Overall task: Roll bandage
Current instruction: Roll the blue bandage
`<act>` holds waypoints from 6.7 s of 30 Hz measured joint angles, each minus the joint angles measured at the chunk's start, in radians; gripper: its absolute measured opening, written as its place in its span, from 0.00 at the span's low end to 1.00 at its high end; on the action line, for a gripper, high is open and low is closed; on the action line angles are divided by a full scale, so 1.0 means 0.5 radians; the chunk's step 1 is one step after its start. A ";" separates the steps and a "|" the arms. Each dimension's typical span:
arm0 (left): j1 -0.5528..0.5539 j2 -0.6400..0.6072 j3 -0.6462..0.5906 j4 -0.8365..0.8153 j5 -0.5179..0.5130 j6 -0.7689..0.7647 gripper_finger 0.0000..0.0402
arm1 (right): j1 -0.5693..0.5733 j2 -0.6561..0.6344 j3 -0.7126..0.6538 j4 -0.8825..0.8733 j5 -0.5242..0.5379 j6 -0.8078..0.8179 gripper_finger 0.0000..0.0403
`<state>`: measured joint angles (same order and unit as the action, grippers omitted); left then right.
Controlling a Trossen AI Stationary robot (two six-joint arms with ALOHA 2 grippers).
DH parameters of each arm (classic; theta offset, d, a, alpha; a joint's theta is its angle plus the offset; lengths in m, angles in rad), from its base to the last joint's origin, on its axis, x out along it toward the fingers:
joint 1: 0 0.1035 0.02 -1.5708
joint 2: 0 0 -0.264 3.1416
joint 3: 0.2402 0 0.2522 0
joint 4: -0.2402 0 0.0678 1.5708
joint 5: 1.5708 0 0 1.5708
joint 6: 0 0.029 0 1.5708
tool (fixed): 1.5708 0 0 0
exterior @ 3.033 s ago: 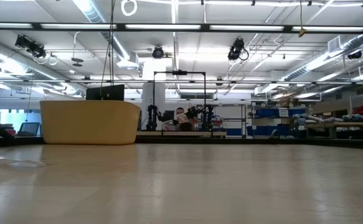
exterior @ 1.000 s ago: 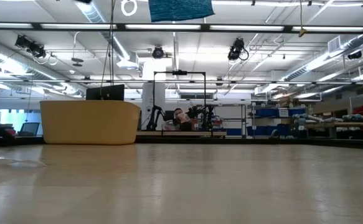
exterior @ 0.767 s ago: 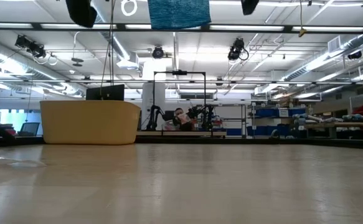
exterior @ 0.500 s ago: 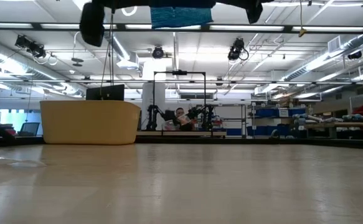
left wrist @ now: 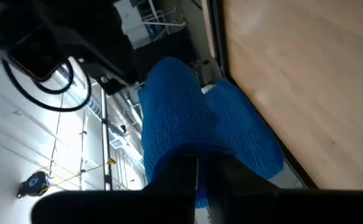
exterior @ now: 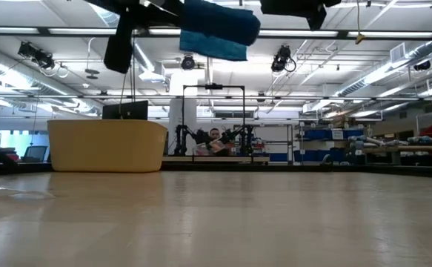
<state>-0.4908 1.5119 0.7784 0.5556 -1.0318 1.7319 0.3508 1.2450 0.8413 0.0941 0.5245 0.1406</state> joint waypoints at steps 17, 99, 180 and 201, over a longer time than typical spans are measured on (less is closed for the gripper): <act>0.006 -0.007 0.003 0.017 0.029 0.255 0.05 | 0.095 0.023 -0.008 0.192 -0.160 -0.594 0.44; 0.070 -0.017 0.008 -0.063 -0.471 -1.372 0.26 | 0.054 0.771 0.928 -0.696 0.877 -1.178 0.25; 0.385 0.012 -0.463 1.380 1.666 -2.685 0.05 | 0.024 0.530 0.925 -0.207 0.040 -0.671 0.26; 0.302 0.011 -0.295 1.632 1.656 -2.681 0.05 | 0.028 0.545 0.927 -0.271 0.009 -0.703 0.26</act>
<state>-0.3398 1.5173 0.6311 1.3714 -0.2037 0.3913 0.3650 1.5176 1.3048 -0.0414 0.5292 -0.2108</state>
